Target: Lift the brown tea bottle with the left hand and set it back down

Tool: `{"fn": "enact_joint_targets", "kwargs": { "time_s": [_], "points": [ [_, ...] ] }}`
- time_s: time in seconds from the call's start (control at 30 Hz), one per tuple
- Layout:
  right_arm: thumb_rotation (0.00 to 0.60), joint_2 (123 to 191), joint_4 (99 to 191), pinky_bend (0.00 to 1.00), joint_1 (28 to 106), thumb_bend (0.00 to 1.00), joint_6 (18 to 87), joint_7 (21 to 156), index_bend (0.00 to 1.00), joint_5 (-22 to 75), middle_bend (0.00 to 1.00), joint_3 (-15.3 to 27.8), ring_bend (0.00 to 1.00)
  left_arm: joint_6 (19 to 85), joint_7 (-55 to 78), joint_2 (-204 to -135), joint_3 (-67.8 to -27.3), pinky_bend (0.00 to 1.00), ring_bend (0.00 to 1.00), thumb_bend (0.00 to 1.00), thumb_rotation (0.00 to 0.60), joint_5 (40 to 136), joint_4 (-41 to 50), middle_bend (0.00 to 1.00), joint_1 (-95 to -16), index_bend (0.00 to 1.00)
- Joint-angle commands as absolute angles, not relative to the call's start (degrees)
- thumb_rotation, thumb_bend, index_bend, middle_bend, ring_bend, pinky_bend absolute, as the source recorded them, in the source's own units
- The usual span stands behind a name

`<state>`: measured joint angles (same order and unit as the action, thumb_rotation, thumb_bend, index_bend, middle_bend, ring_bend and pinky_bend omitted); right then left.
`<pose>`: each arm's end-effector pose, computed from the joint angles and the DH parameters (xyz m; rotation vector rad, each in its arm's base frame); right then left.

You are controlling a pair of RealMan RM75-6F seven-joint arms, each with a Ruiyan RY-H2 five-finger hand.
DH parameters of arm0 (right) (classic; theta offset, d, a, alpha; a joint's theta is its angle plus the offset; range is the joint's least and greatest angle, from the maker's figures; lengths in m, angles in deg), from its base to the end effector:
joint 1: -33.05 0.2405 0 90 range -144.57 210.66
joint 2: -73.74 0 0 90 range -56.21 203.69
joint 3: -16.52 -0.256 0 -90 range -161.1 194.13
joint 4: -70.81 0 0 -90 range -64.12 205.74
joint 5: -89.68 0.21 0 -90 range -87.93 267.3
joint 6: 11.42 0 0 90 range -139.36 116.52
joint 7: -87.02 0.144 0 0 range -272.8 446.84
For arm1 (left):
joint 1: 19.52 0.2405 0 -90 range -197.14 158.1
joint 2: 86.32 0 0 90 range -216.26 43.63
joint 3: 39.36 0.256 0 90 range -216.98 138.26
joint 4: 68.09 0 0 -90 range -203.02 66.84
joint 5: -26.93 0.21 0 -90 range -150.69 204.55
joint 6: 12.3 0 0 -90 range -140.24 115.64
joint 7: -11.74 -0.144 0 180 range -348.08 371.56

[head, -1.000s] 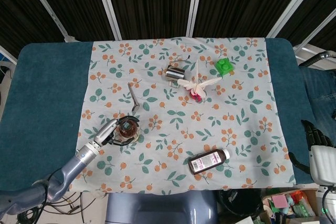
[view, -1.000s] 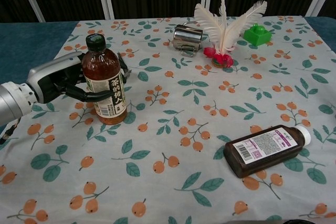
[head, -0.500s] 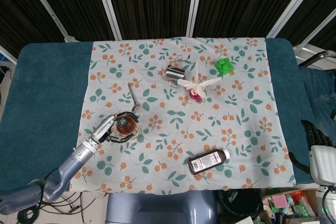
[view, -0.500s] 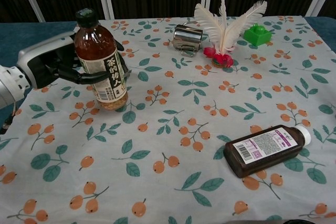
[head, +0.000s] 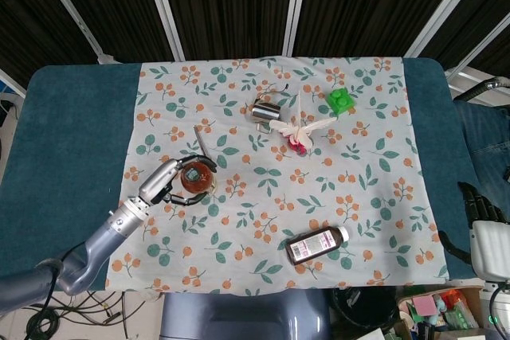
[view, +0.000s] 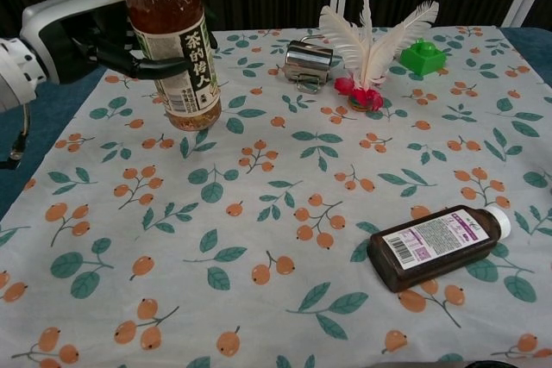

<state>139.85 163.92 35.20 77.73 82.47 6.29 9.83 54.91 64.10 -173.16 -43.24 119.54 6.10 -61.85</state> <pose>-0.3110 -0.1786 0.1683 1.2526 -0.8294 0.9060 -0.1474 0.3368 0.0109 -1.7665 -1.6145 -1.6962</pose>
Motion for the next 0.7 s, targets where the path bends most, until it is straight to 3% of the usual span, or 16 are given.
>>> {"fn": "enact_joint_targets", "kwargs": {
  "time_s": [0.03, 0.23, 0.5, 0.6, 0.7],
  "points": [
    [0.6, 139.86, 163.92, 0.26, 35.19, 0.17, 77.76, 82.42, 0.07, 6.31, 0.09, 9.81, 0.18, 54.97, 53.73, -172.01, -45.42, 0.35, 0.29, 0.58, 0.6, 119.74, 7.79, 0.39, -63.42, 0.34],
    [0.6, 139.9, 163.69, 0.26, 35.23, 0.17, 77.84, 82.2, 0.07, 6.17, 0.09, 9.8, 0.18, 58.37, 36.67, -172.79, -47.8, 0.36, 0.3, 0.58, 0.6, 121.05, 6.38, 0.4, -64.01, 0.35],
    [0.6, 139.96, 163.35, 0.26, 35.28, 0.17, 77.97, 81.81, 0.08, 5.75, 0.09, 9.93, 0.18, 63.76, 13.26, -175.49, -50.09, 0.37, 0.3, 0.58, 0.6, 122.97, -2.41, 0.4, -64.2, 0.35],
    [0.6, 140.03, 163.27, 0.26, 35.33, 0.17, 78.01, 81.74, 0.08, 5.73, 0.09, 9.86, 0.18, 63.26, 18.11, -175.41, -50.55, 0.37, 0.3, 0.58, 0.6, 120.65, -0.01, 0.39, -63.68, 0.35],
    [0.6, 140.06, 163.23, 0.26, 35.34, 0.17, 77.98, 81.66, 0.08, 5.73, 0.09, 9.89, 0.18, 59.43, 31.67, -173.02, -51.3, 0.37, 0.3, 0.58, 0.6, 115.87, 7.84, 0.38, -63.1, 0.35]
  ]
}}
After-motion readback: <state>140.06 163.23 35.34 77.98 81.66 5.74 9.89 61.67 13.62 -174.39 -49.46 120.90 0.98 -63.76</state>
